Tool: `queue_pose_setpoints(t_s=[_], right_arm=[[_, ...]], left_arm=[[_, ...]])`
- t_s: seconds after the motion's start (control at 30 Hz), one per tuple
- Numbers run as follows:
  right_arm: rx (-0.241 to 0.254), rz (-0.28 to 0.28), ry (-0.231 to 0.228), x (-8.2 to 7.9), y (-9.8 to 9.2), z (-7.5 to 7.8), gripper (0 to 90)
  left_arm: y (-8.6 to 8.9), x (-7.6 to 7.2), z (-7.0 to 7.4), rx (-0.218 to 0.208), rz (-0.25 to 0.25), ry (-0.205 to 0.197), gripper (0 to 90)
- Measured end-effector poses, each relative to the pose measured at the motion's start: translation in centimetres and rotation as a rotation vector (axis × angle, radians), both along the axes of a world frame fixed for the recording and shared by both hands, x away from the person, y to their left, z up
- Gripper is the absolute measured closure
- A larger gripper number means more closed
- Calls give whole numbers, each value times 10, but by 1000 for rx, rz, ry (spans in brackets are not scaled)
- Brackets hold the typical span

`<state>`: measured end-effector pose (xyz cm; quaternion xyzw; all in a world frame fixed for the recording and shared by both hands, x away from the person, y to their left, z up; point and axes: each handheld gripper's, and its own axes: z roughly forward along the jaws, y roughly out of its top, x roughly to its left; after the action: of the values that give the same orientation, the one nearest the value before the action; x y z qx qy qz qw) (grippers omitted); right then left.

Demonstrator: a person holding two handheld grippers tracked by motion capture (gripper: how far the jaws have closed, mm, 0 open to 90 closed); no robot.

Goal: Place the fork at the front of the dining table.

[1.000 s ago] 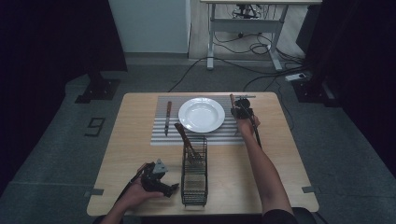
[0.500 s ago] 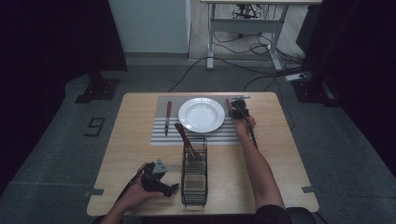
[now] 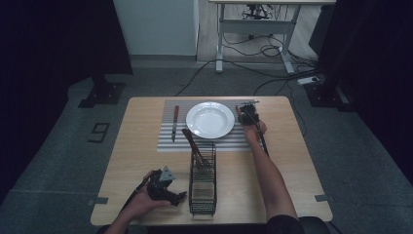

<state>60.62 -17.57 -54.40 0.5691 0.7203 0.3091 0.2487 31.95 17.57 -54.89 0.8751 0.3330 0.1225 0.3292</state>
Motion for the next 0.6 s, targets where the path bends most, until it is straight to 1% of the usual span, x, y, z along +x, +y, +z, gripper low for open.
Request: queue_pose_setpoints(t_s=[0.07,0.2,0.3,0.5,0.6], right_arm=[[3,3,4,0,-1,1,772],[13,3,-3,-1,-3,5,773],[0,5,-5,-1,-5,7,773],[8,1,11,-1,-11,7,762],[2,-6,16,-1,-14,6,765]], left_arm=[[0,0,0,0,0,0,0],[0,0,0,1,0,0,0],[0,0,0,0,1,0,0],[0,0,0,1,2,-1,0],[0,0,0,0,2,0,0]])
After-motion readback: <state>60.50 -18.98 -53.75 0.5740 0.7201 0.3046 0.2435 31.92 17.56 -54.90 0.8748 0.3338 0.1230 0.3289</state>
